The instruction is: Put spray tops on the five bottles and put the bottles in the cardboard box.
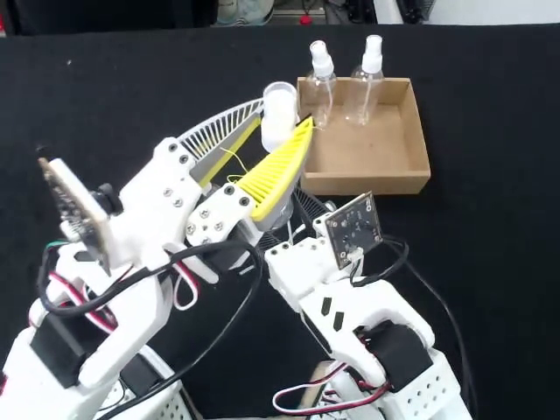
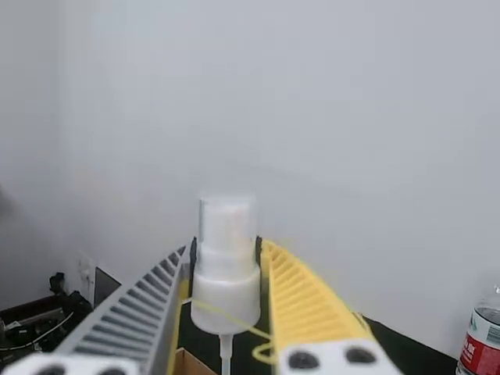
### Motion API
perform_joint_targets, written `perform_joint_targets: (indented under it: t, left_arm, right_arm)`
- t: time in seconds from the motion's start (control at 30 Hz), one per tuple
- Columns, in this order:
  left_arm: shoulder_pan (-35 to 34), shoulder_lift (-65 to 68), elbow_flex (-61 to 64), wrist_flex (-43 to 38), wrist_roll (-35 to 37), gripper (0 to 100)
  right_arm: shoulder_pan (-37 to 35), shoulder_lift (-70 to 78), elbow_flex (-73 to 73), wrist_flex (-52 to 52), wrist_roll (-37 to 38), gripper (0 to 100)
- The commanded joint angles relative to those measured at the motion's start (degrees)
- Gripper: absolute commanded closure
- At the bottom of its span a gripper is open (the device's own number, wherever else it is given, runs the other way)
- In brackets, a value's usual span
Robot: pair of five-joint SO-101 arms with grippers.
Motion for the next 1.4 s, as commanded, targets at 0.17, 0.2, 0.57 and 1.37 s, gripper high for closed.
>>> perform_joint_targets:
  t: [0.17, 0.2, 0.57, 1.37]
  left_arm:
    - [0.7, -0.7, -3.0, 0.5, -0.1, 95]
    - [0.6, -0.7, -2.2, 0.5, -0.1, 95]
    - [0.4, -0.6, 3.1, 0.4, -1.1, 95]
    - [-5.1, -0.8, 16.7, 0.5, -10.5, 95]
  right_arm:
    - [-0.6, -0.9, -0.1, -1.6, 0.4, 88.1]
    - [-0.6, -0.9, -0.1, -1.6, 0.4, 88.1]
    - [-0.6, -0.9, -0.1, -1.5, 0.4, 88.1]
    - [-0.5, -0.9, -0.1, -1.4, 0.4, 88.1]
